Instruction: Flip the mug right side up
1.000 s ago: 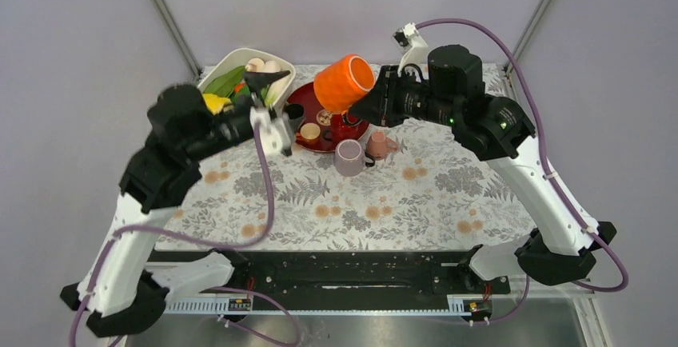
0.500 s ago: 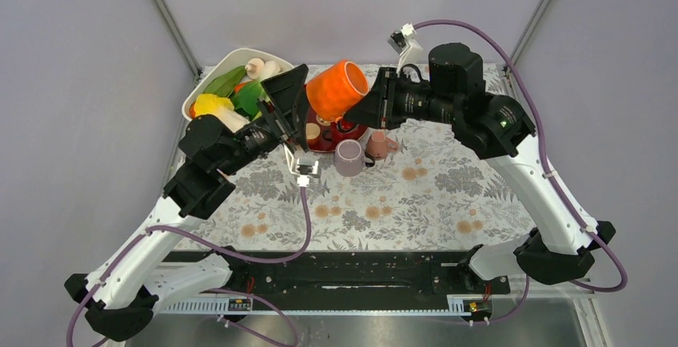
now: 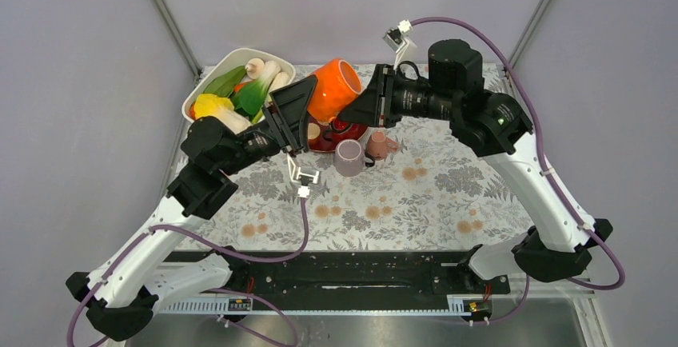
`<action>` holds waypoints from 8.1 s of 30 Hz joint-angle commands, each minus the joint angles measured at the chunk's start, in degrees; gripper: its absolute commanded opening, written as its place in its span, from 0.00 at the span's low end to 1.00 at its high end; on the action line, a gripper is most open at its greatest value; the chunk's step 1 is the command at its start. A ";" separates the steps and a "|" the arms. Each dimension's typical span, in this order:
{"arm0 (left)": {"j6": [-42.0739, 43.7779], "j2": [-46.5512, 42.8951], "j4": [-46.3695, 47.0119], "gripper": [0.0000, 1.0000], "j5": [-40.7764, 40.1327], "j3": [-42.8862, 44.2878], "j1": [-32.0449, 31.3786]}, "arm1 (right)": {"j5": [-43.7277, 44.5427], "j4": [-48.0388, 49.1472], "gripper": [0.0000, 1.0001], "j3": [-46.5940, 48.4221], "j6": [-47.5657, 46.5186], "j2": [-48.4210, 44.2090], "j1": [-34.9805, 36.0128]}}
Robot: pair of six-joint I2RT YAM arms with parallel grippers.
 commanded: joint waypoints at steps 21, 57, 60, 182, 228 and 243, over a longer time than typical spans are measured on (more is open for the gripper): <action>-41.21 26.97 -29.23 0.00 -31.31 31.73 7.52 | 18.27 5.35 1.00 -10.71 -5.03 -4.80 -8.80; -113.58 75.54 -45.30 0.00 -27.28 63.11 24.79 | 36.19 -2.32 1.00 -29.69 -5.92 -14.95 -10.95; -114.00 75.36 -45.44 0.00 -28.38 60.51 24.79 | 36.18 -1.89 0.99 -30.16 -5.84 -15.10 -10.95; -90.60 53.29 -63.24 0.00 16.00 65.33 3.74 | -9.78 23.07 0.99 -59.77 -18.95 -38.15 -35.80; -97.24 46.63 -56.03 0.99 -1.36 68.61 5.73 | 10.61 38.97 0.00 -54.13 -2.18 -25.94 -20.36; -98.04 47.48 -54.01 0.99 -27.10 55.48 -6.64 | 35.79 16.54 0.00 -40.22 4.58 -12.74 -10.79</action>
